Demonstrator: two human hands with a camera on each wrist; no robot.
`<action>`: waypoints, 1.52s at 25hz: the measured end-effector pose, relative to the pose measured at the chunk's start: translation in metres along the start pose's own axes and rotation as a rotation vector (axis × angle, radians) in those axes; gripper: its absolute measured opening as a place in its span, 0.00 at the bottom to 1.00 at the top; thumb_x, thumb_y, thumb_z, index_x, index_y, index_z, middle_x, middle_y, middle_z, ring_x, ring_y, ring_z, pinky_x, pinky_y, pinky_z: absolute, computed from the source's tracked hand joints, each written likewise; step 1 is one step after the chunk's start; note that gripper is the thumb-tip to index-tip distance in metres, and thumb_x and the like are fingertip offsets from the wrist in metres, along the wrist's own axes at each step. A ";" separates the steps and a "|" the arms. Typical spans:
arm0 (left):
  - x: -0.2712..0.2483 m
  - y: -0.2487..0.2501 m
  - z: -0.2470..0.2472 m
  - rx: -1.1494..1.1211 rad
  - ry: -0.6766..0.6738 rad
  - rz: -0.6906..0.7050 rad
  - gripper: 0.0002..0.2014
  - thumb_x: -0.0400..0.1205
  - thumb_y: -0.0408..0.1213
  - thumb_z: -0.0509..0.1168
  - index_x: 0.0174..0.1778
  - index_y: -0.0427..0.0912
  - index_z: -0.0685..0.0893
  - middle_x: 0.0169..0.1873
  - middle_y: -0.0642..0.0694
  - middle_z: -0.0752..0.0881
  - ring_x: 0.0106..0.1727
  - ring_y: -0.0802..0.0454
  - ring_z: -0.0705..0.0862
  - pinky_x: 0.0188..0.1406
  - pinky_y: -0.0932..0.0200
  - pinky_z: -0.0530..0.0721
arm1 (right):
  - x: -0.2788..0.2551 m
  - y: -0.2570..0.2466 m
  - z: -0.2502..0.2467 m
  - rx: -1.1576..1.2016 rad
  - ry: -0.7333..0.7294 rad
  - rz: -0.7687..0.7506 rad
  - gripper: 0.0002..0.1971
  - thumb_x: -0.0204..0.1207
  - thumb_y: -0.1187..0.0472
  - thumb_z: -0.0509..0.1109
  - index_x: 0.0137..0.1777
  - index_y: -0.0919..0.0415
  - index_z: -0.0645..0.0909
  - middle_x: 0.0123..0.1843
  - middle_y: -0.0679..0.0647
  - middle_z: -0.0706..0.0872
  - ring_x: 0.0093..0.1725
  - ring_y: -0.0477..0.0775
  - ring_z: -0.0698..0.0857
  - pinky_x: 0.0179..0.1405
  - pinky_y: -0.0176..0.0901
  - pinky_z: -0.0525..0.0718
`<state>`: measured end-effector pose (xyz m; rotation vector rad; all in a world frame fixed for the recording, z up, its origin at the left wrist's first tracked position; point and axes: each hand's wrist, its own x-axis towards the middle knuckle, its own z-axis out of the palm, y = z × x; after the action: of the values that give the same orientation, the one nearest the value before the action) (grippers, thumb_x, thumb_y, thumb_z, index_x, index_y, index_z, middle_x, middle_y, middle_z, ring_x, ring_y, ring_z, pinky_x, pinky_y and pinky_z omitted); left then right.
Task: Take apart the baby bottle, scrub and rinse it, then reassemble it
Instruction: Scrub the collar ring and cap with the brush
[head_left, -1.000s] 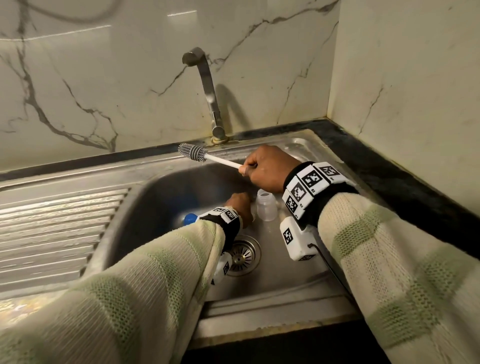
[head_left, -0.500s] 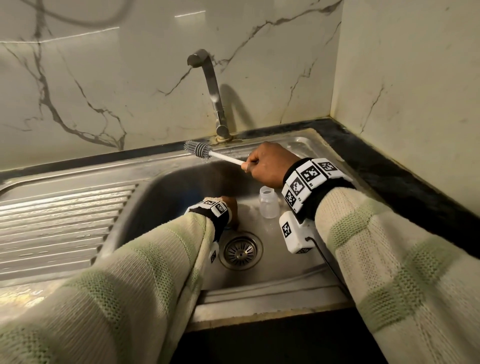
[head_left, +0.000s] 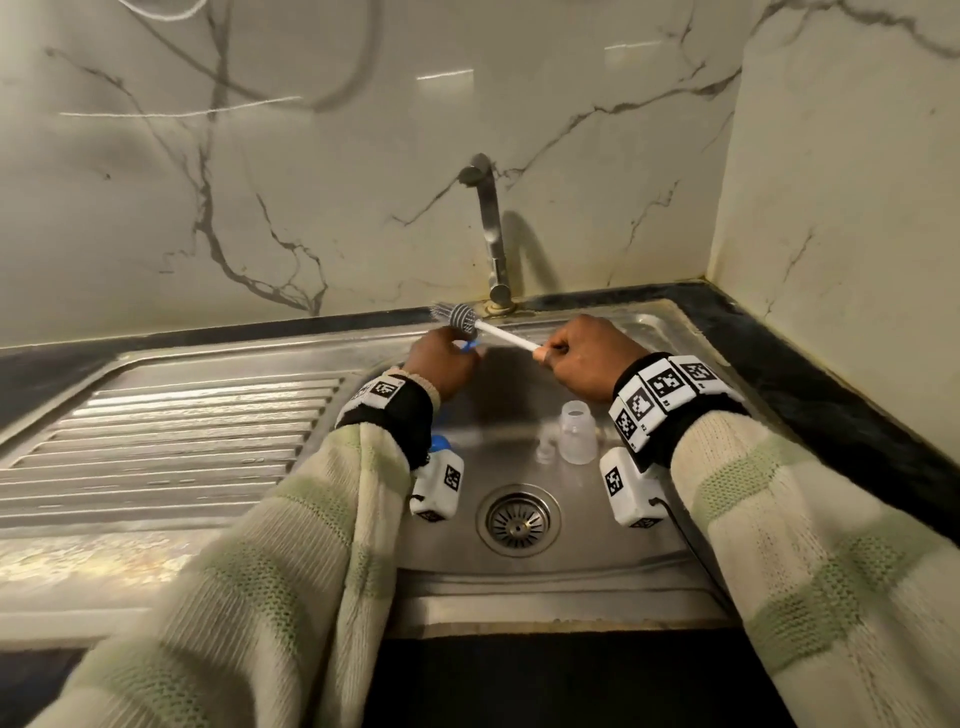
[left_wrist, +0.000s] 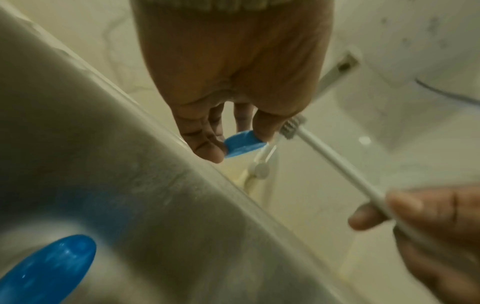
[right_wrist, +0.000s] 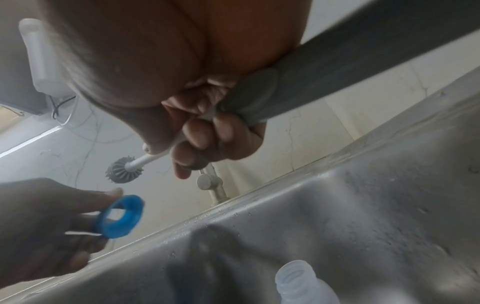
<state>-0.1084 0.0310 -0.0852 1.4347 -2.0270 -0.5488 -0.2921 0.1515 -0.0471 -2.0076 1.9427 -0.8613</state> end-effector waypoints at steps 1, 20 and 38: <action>-0.007 -0.003 -0.011 -0.173 0.071 -0.050 0.13 0.84 0.45 0.67 0.59 0.43 0.88 0.49 0.40 0.89 0.45 0.44 0.86 0.46 0.55 0.85 | -0.002 -0.003 -0.001 -0.001 0.014 -0.008 0.17 0.80 0.56 0.69 0.30 0.62 0.83 0.26 0.54 0.82 0.27 0.50 0.78 0.30 0.40 0.72; -0.050 -0.010 -0.049 -1.261 0.159 -0.421 0.21 0.90 0.53 0.55 0.58 0.37 0.82 0.33 0.43 0.78 0.29 0.53 0.75 0.27 0.59 0.78 | -0.010 -0.029 0.011 -0.079 -0.052 -0.118 0.10 0.81 0.52 0.67 0.45 0.54 0.88 0.34 0.52 0.86 0.37 0.55 0.84 0.41 0.49 0.82; -0.039 -0.011 -0.046 -1.050 0.192 -0.407 0.16 0.90 0.47 0.55 0.51 0.38 0.81 0.34 0.42 0.80 0.25 0.54 0.73 0.25 0.59 0.76 | -0.019 -0.046 -0.007 -0.317 -0.057 -0.122 0.10 0.81 0.53 0.65 0.45 0.53 0.87 0.36 0.51 0.86 0.40 0.55 0.83 0.40 0.45 0.78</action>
<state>-0.0601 0.0645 -0.0676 1.1202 -0.9671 -1.3278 -0.2563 0.1759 -0.0220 -2.3177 2.0495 -0.5387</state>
